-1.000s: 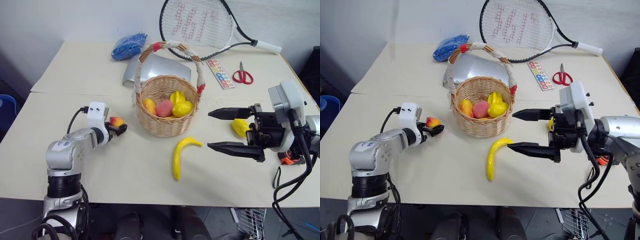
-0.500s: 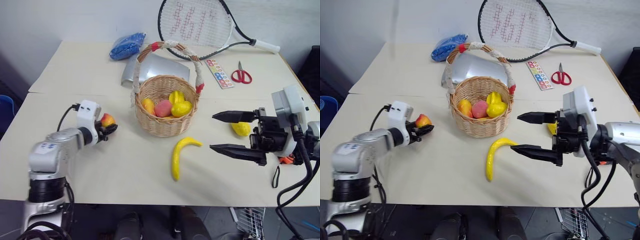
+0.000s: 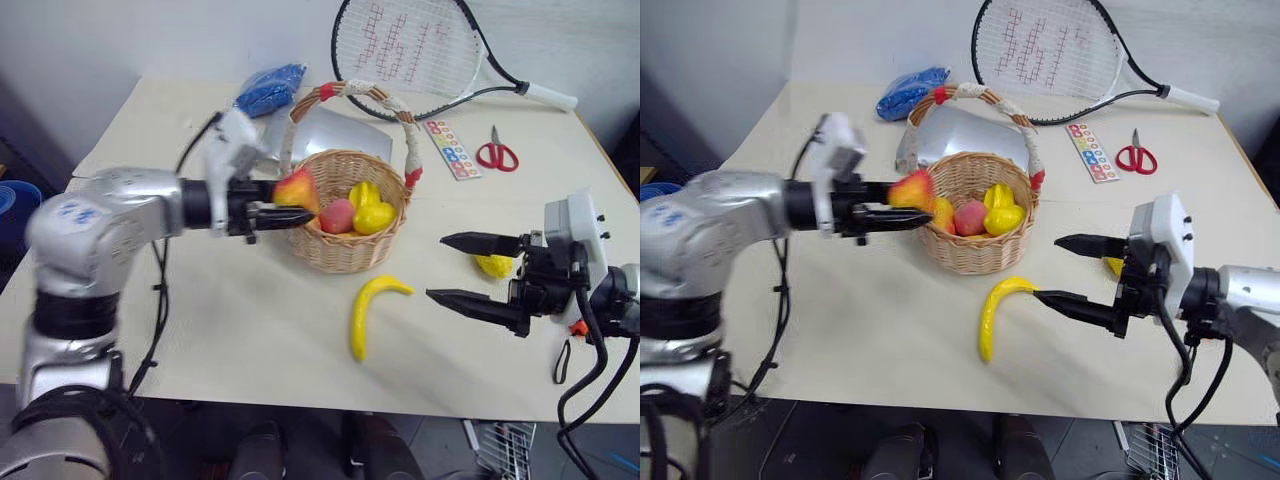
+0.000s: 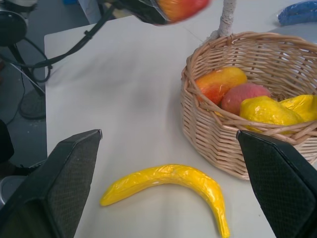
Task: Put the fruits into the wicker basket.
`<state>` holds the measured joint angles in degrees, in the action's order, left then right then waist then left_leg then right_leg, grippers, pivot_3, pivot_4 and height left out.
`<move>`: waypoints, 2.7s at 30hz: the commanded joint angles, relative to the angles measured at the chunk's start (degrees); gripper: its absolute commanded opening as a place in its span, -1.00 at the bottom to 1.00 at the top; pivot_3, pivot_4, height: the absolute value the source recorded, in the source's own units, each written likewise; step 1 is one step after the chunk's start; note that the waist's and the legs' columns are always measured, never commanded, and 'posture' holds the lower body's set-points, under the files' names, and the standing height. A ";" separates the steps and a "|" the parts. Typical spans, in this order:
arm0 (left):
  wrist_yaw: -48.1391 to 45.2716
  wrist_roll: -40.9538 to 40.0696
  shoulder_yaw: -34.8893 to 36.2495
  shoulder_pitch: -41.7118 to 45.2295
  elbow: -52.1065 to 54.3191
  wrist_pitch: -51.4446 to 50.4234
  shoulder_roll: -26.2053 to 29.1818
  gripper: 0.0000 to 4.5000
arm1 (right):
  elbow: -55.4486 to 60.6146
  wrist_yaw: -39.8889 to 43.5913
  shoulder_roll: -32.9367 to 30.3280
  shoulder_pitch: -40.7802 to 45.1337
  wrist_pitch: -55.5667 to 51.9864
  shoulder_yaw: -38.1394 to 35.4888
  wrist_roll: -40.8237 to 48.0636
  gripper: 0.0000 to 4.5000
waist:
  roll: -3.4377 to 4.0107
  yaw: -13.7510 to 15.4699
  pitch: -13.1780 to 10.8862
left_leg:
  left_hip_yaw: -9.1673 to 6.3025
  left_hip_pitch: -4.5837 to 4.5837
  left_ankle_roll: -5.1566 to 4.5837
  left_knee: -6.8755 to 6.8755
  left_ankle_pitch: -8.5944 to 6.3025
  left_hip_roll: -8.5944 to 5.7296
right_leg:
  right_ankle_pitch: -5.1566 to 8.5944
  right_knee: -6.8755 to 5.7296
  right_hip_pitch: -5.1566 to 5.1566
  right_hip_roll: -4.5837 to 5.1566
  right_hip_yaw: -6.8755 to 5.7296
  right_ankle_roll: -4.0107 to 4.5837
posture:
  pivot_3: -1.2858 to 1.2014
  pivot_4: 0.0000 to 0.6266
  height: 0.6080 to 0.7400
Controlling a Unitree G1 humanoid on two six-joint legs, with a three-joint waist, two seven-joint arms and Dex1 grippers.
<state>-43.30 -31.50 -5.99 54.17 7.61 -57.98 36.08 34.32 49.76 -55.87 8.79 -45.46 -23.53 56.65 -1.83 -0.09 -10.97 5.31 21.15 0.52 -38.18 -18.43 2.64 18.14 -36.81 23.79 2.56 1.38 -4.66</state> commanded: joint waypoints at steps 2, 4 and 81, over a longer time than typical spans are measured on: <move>-1.44 9.21 -7.16 5.96 -12.46 10.83 -4.26 -0.07 | 2.63 -2.23 0.29 -0.92 0.54 -3.10 1.49 1.00 | 0.01 -0.21 0.00 | 0.08 0.00 -0.01 0.00 0.01 0.01 | 0.00 0.03 0.03 -0.03 0.08 -0.01 | 0.03 -0.52 1.00; -2.47 12.22 -9.13 7.84 -18.84 15.02 -6.55 -0.07 | 3.62 -3.34 0.51 -2.28 0.63 -3.85 1.29 1.00 | 0.01 -0.26 0.00 | 0.21 0.01 -0.01 0.02 0.01 0.05 | 0.00 0.03 0.11 -0.08 0.18 -0.02 | 0.03 -0.52 1.00; -28.25 -10.97 13.86 -11.85 4.21 14.78 17.76 1.00 | -17.47 -29.35 32.62 37.28 -9.63 22.37 -27.93 -0.99 | -0.06 -3.41 0.00 | 0.57 0.19 0.35 0.06 0.52 0.15 | 0.05 -1.10 1.09 -0.21 0.60 0.36 | 0.03 -0.52 1.00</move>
<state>-72.47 -41.20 5.55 42.36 9.61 -43.22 53.09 18.79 25.69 -25.47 43.68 -54.48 -2.82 31.40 -1.90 -3.49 -10.98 5.91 21.45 0.88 -38.12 -17.91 2.80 18.20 -37.98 25.04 2.37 2.00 -4.30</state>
